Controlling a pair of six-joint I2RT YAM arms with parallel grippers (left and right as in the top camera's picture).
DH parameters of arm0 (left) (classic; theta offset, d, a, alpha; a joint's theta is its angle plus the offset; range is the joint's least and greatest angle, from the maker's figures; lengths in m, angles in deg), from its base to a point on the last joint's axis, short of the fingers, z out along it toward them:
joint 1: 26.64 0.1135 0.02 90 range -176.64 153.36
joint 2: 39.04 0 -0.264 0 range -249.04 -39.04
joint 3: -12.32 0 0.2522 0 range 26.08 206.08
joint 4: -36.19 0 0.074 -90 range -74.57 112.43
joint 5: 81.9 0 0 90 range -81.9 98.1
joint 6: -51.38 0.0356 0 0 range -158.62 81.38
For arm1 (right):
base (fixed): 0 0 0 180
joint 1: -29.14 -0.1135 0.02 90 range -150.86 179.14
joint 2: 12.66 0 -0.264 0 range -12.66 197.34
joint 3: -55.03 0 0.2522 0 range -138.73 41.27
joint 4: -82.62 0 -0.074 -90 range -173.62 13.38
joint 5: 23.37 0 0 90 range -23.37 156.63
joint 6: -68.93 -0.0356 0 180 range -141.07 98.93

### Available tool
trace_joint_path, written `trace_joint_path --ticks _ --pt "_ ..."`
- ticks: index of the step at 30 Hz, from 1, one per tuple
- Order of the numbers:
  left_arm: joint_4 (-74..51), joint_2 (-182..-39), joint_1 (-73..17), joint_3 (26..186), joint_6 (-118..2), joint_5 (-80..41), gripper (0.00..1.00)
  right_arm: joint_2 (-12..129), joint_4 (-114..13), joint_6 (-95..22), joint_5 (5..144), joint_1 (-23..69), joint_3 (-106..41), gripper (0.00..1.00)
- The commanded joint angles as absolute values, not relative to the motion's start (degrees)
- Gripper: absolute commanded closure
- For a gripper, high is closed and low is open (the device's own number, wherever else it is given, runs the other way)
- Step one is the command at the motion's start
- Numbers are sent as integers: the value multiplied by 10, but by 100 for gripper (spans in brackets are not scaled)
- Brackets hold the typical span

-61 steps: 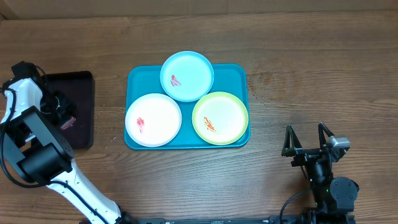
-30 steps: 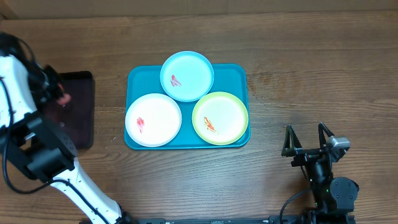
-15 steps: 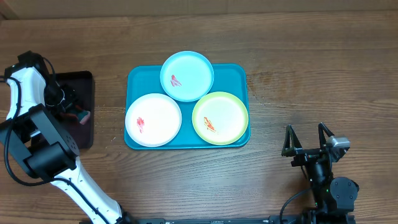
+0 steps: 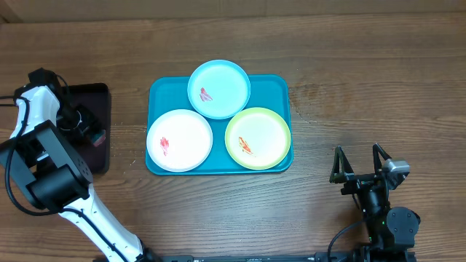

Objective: Clean dirty plates on tray and stack at the side
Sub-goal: 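Lift the sponge with the left gripper out of the black tray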

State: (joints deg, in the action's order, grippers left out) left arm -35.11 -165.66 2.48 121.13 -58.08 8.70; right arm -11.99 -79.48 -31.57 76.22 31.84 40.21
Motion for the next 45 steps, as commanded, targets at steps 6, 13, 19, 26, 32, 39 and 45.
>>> trace_joint_path --ticks 6,13,19,26,32,39,45 --pt "-355 -1653 26 1209 -594 84 96 -125 -797 -318 756 322 408 0" --pt "-446 -1652 26 1329 -583 136 96 -125 -797 -318 756 322 408 0" --pt "-568 -1652 26 1506 -579 121 96 -125 -797 -318 756 322 408 0" --pt "-674 -1652 26 1679 -579 61 96 -125 -797 -318 756 322 408 0" --pt "-666 -1654 25 1620 -558 93 96 -125 -797 -318 756 322 408 0" --pt "-502 -1654 27 1383 -558 161 96 -125 -797 -318 756 322 408 0" --pt "-536 -1643 30 1436 -574 265 96 -125 -797 -318 756 322 408 0"
